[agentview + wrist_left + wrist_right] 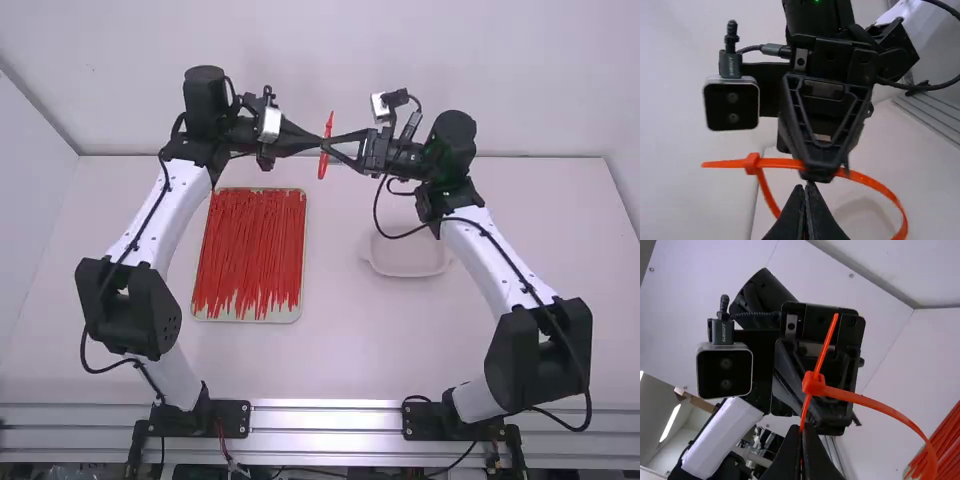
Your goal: Fasten the cable tie
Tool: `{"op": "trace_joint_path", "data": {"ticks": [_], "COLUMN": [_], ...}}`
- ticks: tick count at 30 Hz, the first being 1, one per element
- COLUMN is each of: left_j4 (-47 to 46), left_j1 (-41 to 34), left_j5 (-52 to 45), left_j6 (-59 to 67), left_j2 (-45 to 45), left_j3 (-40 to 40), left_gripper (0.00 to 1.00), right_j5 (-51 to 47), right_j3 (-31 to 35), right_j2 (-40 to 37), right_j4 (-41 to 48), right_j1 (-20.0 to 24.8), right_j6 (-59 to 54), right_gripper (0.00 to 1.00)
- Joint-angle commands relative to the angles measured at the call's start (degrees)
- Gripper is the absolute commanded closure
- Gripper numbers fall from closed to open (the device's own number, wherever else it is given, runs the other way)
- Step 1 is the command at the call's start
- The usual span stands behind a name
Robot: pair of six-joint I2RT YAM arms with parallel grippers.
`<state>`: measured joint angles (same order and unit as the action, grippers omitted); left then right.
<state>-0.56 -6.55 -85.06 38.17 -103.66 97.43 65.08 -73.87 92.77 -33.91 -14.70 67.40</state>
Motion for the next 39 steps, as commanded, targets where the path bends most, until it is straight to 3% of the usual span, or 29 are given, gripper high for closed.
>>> {"op": "trace_joint_path", "data": {"ticks": [1, 7, 9, 13, 14, 17, 23, 25, 28, 33, 39], "left_j4": [0.09, 0.17, 0.20, 0.42, 1.22, 3.63, 7.74, 8.61, 9.07, 8.52, 8.55], "left_j1": [-0.13, -0.13, -0.13, 1.05, 1.49, 1.86, 2.27, 1.88, 1.68, 1.70, 0.98], "left_j5": [2.71, 3.69, 3.69, 3.37, 2.99, 0.70, -4.68, -4.70, -4.70, -4.70, -4.74], "left_j6": [-2.01, -1.99, -2.01, -2.27, -3.74, -6.91, -8.17, -9.79, -11.43, -11.82, -11.82], "left_j2": [0.48, 0.48, 0.48, 0.48, 0.48, 0.48, 0.48, 0.48, 0.48, 0.48, 0.48], "left_j3": [0.33, 0.33, 0.33, 0.33, 0.33, 0.33, 0.33, 0.33, 0.33, 0.33, 0.33], "left_gripper": [0.98, 0.98, 0.83, 0.67, 0.57, 0.57, 0.76, 0.78, 0.76, 0.63, 0.69], "right_j5": [1.49, 3.80, 4.61, 5.11, 5.44, 5.60, 5.62, 5.55, 5.60, 5.42, 5.44], "right_j3": [-0.72, -0.72, -0.72, -0.72, -0.72, -0.74, -0.72, -0.72, -0.72, -0.74, -0.74], "right_j2": [-0.28, -0.31, -0.31, -0.31, -0.31, -0.31, -0.31, -0.31, -0.31, -0.31, -0.31], "right_j4": [-0.17, -0.81, -0.79, -0.87, -1.49, -2.12, -1.95, -1.99, -2.32, -3.37, -3.39], "right_j1": [-0.37, -1.03, -0.59, -0.61, -0.81, -0.72, -0.76, -0.72, -1.11, -1.31, -1.88], "right_j6": [-0.11, 0.24, 0.15, 0.11, 0.20, 0.35, 0.79, 0.74, 0.74, 0.92, 0.74], "right_gripper": [1.00, 1.00, 1.00, 1.00, 1.00, 1.00, 1.00, 1.00, 1.00, 1.00, 1.00]}}
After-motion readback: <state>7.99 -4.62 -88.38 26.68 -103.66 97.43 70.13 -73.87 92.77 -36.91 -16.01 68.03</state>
